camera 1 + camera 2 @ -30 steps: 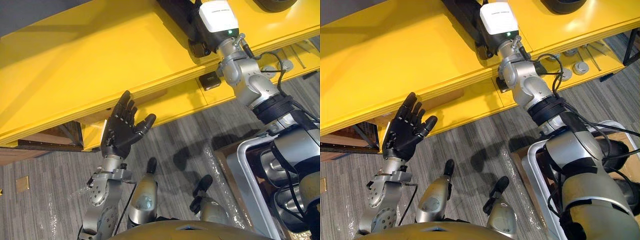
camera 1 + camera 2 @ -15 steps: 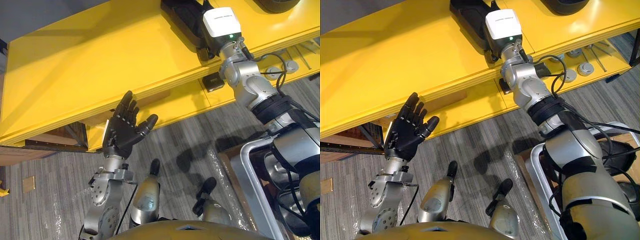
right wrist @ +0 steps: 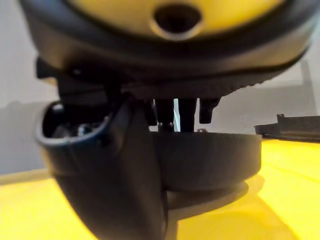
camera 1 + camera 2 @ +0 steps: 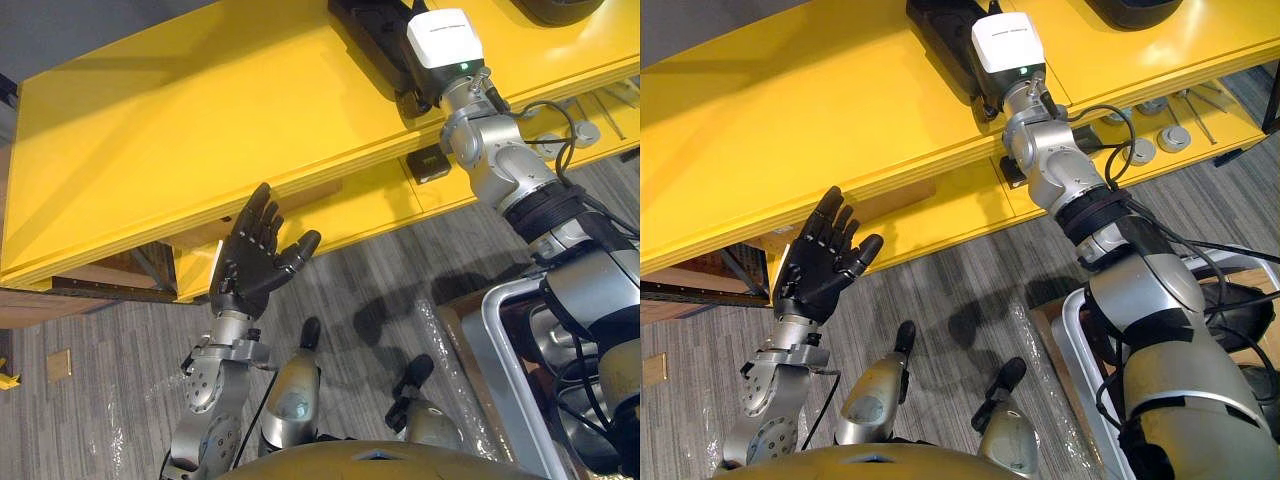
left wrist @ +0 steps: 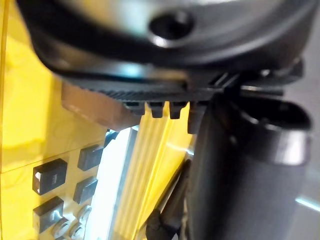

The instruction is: Walk over and take three plastic housings, then place them on the shelf

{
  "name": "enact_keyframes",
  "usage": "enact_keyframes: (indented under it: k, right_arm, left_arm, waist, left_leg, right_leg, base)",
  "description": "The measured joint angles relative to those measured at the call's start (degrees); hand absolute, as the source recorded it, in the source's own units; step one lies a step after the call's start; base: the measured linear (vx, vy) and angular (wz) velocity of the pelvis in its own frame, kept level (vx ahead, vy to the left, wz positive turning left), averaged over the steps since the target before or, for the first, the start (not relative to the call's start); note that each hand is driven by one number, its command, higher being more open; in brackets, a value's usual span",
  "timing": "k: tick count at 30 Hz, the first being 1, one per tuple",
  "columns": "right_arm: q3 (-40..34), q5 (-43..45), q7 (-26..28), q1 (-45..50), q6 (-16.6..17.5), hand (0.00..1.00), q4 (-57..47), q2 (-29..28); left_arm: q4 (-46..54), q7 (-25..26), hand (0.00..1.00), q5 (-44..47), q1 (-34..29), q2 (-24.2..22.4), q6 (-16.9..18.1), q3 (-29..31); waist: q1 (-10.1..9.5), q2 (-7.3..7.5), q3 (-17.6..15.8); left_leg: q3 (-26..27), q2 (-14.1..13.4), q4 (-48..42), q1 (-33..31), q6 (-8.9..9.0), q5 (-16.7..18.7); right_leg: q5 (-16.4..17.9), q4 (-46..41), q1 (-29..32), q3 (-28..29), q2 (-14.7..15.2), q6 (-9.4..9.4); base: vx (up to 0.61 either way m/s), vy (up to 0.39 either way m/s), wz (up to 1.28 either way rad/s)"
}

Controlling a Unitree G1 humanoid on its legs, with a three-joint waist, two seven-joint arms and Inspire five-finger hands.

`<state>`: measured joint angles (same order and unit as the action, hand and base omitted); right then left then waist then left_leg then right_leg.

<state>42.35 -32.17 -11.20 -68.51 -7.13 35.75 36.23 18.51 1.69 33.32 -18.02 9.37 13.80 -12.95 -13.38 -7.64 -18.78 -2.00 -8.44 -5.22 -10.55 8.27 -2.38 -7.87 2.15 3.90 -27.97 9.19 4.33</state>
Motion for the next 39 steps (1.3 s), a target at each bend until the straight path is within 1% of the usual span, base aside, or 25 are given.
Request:
enact_keyframes:
  k: [3, 4, 6, 10, 12, 15, 22, 27, 28, 30, 31, 33, 37, 39]
  right_arm:
    - [-0.3, 3.4, -0.1, 0.0, 1.9, 1.0, -0.3, 0.0]
    - [-0.8, 7.6, -0.1, 0.0, 2.9, 1.0, -0.7, -0.1]
    - [-2.3, 10.7, -0.1, 0.1, 3.7, 1.0, -1.3, -0.4]
    - [-6.2, 11.3, -0.2, 1.0, 5.2, 1.0, -5.2, -0.7]
    - [-9.4, 12.4, -0.6, 3.3, 6.2, 1.0, -8.9, -1.1]
    - [-11.8, 12.3, -1.1, 5.2, 7.5, 1.0, -11.8, -2.2]
    - [-12.2, 12.2, -1.9, 5.3, 8.6, 1.0, -12.2, -3.0]
    - [-12.5, 13.2, -1.2, 5.3, 11.6, 1.0, -13.9, -2.8]
    - [-13.2, 15.4, 2.7, 5.3, 12.1, 1.0, -15.7, -2.1]
    - [-13.2, 16.2, 5.6, 5.3, 12.1, 1.0, -16.8, -1.2]
    - [-13.1, 18.2, 8.7, 5.3, 12.1, 1.0, -17.6, -0.1]
    - [-12.7, 18.2, 12.1, 5.3, 12.1, 1.0, -18.1, 2.0]
    - [-11.4, 19.1, 14.4, 5.3, 12.1, 1.0, -18.1, 5.4]
    - [-11.0, 20.3, 15.7, 5.3, 12.1, 1.0, -18.1, 6.8]
  left_arm:
    - [0.0, -0.5, 1.0, 0.0, 0.1, 0.0, 0.0, 0.0]
    - [0.0, -0.5, 1.0, 0.0, 0.1, 0.0, 0.0, 0.0]
    - [0.0, -0.5, 1.0, 0.0, 0.1, 0.0, 0.0, 0.0]
    - [0.0, -0.5, 1.0, 0.0, 0.1, 0.0, 0.0, 0.0]
    - [0.0, -0.5, 1.0, 0.0, 0.1, 0.0, -0.1, 0.1]
    - [0.0, -0.5, 1.0, -0.2, 0.1, 0.0, -0.1, 0.5]
    - [0.0, -0.5, 1.0, -0.2, 0.4, 0.0, -0.1, 0.5]
    - [0.0, -0.5, 1.0, -0.2, 0.2, 0.0, -0.1, 0.7]
    - [0.0, -0.5, 1.0, -0.2, 0.0, 0.0, -0.1, 1.0]
    - [0.0, -0.6, 1.0, -0.2, 0.0, 0.0, -0.1, 1.5]
    - [0.0, -0.8, 1.0, -0.2, -0.1, 0.0, -0.1, 2.2]
    - [0.0, -1.0, 1.0, -0.2, -0.5, 0.1, -0.1, 3.6]
    - [0.0, -1.3, 1.0, -0.2, -0.8, 0.3, -0.1, 4.9]
    - [0.0, -1.7, 1.0, -0.2, -1.3, 0.3, -0.1, 4.9]
  waist:
    - [0.21, 0.0, 0.0]
    - [0.47, 0.0, 0.0]
    - [0.6, 0.0, 0.0]
    - [0.86, 0.0, 0.0]
    - [0.87, 0.0, 0.0]
    - [1.15, 0.0, 0.0]
    - [1.31, 0.0, 0.0]
    - [1.31, 0.01, 0.0]
    - [1.34, 0.03, 0.0]
    - [1.42, 0.06, 0.0]
    - [1.45, 0.07, 0.0]
    - [1.6, 0.22, 0.1]
    - [1.68, 0.71, 0.1]
    - [1.79, 1.29, 0.3]
  left_leg:
    - [0.0, 0.0, 0.0, 0.0, 0.0, 0.0]
    - [0.0, 0.0, 0.0, 0.1, 0.01, 0.0]
    - [0.1, 0.0, 0.0, 0.1, 0.01, 0.0]
    - [0.2, 0.0, 0.0, 0.3, 0.0, 0.0]
    - [0.4, -0.1, 0.4, 1.0, 0.0, 0.0]
    - [1.1, -0.1, 0.4, 1.4, 0.0, 0.0]
    - [1.5, -0.2, 0.4, 1.5, -0.01, 0.0]
    - [1.4, -0.1, 0.5, 1.5, -0.03, 0.0]
    - [1.4, -0.1, 0.5, 1.5, -0.02, 0.1]
    - [1.4, -0.1, 0.5, 1.5, -0.02, 0.1]
    - [1.3, -0.1, 0.4, 1.5, -0.02, 0.1]
    - [1.3, -0.1, 0.4, 1.5, -0.02, 0.1]
    - [1.4, -0.2, 0.4, 1.4, 0.01, 0.1]
    - [1.4, -0.2, 0.4, 1.1, 0.01, 0.1]
  right_leg:
    - [0.0, 0.0, 0.0, 0.0, 0.0, 0.0]
    - [0.0, 0.0, 0.0, 0.1, 0.0, 0.0]
    - [0.0, 0.0, 0.0, 0.1, 0.0, 0.0]
    - [0.0, 0.0, 0.0, 0.4, 0.0, 0.0]
    - [0.0, -0.1, -0.4, 0.6, 0.0, 0.0]
    - [0.0, -0.1, -0.5, 1.2, 0.0, 0.0]
    - [0.0, -0.1, -0.3, 1.4, 0.0, 0.02]
    - [0.0, -0.2, -0.3, 1.4, 0.0, 0.04]
    - [0.0, -0.2, -0.3, 1.4, 0.0, 0.04]
    - [0.0, -0.2, -0.4, 1.4, 0.0, 0.04]
    - [0.0, -0.2, -0.4, 1.4, 0.0, 0.04]
    - [0.0, -0.2, -0.4, 1.4, 0.0, 0.05]
    - [-0.1, -0.2, -0.4, 1.4, 0.0, 0.11]
    - [-0.1, -0.1, 0.0, 1.5, -0.1, 0.16]
  base:
    - [0.0, 0.0, 0.0]
    - [0.0, 0.0, 0.0]
    - [0.0, 0.0, 0.0]
    - [0.0, 0.0, 0.0]
    - [-0.01, 0.001, -0.07]
    - [-0.02, 0.004, -0.08]
    - [-0.01, 0.0, -0.03]
    - [0.0, 0.0, 0.0]
    - [0.0, 0.0, 0.0]
    - [0.0, 0.0, 0.0]
    - [0.0, 0.0, 0.0]
    - [-0.02, 0.0, 0.0]
    - [-0.02, 0.0, 0.0]
    - [0.0, 0.0, 0.0]
